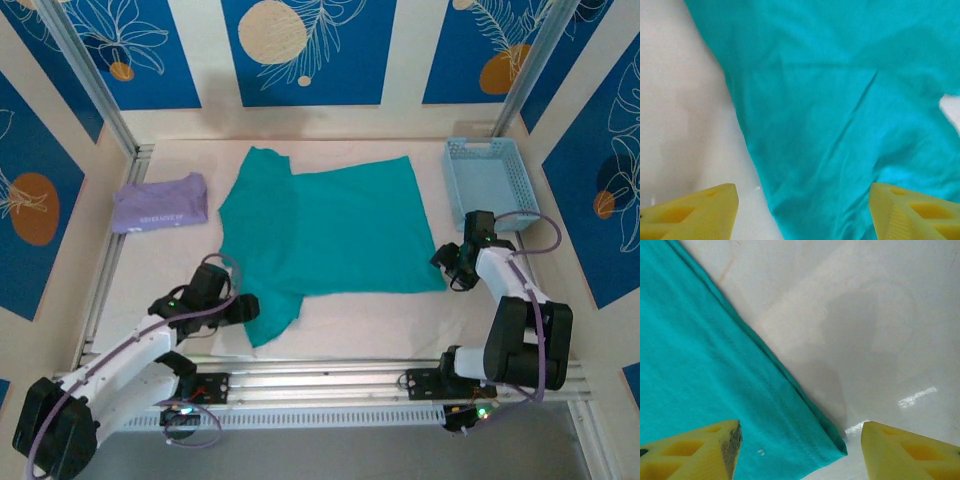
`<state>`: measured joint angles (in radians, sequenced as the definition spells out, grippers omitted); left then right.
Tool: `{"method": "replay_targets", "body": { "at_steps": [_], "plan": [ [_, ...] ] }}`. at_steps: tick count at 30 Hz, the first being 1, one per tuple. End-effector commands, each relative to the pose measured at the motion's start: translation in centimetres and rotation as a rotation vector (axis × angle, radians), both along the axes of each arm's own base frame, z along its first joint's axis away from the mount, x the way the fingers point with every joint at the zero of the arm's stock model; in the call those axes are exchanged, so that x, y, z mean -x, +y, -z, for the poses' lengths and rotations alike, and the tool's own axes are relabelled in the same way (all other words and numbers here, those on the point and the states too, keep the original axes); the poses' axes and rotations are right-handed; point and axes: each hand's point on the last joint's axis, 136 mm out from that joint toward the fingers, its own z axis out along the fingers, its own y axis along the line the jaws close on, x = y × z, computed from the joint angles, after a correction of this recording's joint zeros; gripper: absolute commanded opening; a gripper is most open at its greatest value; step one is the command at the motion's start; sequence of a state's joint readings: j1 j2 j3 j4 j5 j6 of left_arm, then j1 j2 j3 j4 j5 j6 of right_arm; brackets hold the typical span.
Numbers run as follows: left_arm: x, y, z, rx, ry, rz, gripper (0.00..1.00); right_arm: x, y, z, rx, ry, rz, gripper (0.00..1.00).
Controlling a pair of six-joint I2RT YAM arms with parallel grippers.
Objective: Fold the inside-out t-shirt
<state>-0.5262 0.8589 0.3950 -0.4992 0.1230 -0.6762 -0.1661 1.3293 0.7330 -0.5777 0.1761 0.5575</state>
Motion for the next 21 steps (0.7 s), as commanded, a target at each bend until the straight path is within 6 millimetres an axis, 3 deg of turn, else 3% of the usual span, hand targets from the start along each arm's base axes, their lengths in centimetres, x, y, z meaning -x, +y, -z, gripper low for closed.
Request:
{"method": "replay_targets", "body": {
  "at_steps": [1,13,16,21],
  "plan": [
    [2.5,0.1,1.3,-0.032,0.107,0.000,0.69,0.5,1.0,0.8,-0.083,0.063,0.019,0.63],
    [4.6,-1.9,3.1,-0.086,0.170,0.089,0.63,0.8,1.7,2.6,-0.129,0.207,-0.008,0.58],
    [5.0,-1.8,3.8,-0.128,0.179,0.098,0.57,0.9,1.7,2.7,-0.143,0.209,-0.005,0.51],
    [5.2,-2.8,4.1,-0.118,0.176,0.116,0.45,0.6,1.5,2.8,-0.161,0.199,-0.007,0.31]
  ]
}}
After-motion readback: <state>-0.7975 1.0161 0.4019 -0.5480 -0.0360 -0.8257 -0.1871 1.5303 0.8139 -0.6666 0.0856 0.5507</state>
